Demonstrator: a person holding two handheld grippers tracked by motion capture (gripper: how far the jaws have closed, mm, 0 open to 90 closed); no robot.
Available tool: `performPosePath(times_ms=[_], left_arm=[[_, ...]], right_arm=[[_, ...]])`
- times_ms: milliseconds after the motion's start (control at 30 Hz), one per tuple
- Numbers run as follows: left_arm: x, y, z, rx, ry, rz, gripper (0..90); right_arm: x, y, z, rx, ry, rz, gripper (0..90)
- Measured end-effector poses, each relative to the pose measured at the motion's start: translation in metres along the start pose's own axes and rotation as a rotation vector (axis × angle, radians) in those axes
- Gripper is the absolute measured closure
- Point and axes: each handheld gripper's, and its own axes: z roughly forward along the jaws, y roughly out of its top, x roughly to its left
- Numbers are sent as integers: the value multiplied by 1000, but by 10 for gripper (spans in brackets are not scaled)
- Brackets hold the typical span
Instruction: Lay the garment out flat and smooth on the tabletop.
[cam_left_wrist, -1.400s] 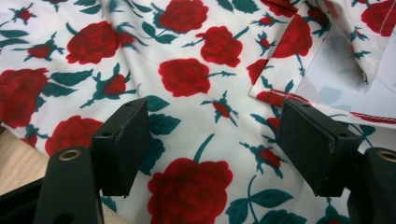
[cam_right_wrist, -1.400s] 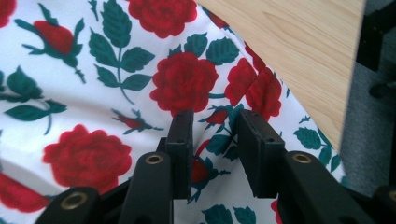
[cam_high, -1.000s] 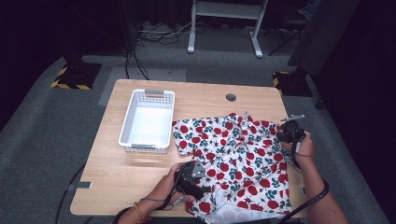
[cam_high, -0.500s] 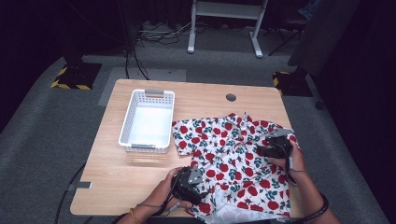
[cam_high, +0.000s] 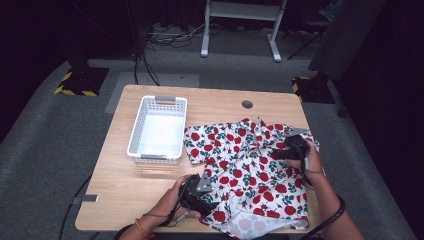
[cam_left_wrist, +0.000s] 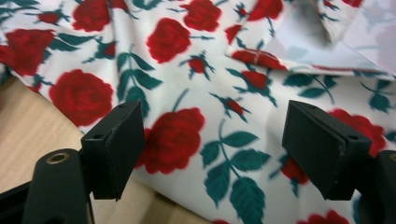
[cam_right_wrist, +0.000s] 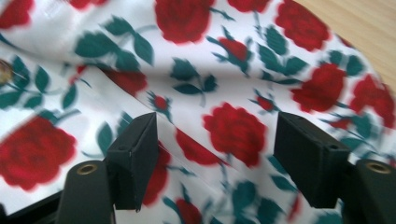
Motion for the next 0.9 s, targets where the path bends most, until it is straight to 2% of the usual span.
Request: performPosePath(times_ms=[100,133,167,233,267,400,500,600,667,767,833,900], left_arm=[[-6,-1,-1,2,-3,13,209],[-6,-1,-1,2,-3,13,211],[-10,0,0,6,-10,25,214],[-12,1,1,5,-16,30,214],[-14,2,1,7,-24,39,214],[-15,1,1,10,-32,45,215],[-16,-1,-1,5,-39,51,215],[-15,-5,-4,0,-43,52,215],[-13,-7,-4,-9,-53,58,215],[-11,-9,-4,-24,-60,65,215],[-11,-9,-4,-26,-60,64,215],[-11,-9,-4,-30,-59,62,215]], right_arm=[[-15,-6,-17,-84,5,58,267],[-20,-8,-21,-106,1,59,258],[-27,-10,-25,-105,-34,67,241],[-31,-10,-27,-106,-50,78,239],[-44,-11,-28,-78,-69,122,251],[-62,-13,-22,-46,-86,185,301],[-72,-18,-12,-13,-126,210,371],[-81,-23,-6,21,-155,215,383],[-86,-26,-2,38,-146,223,393],[-89,-28,2,53,-159,231,385],[-92,-29,3,54,-152,263,375],[-94,-29,3,50,-121,280,463]])
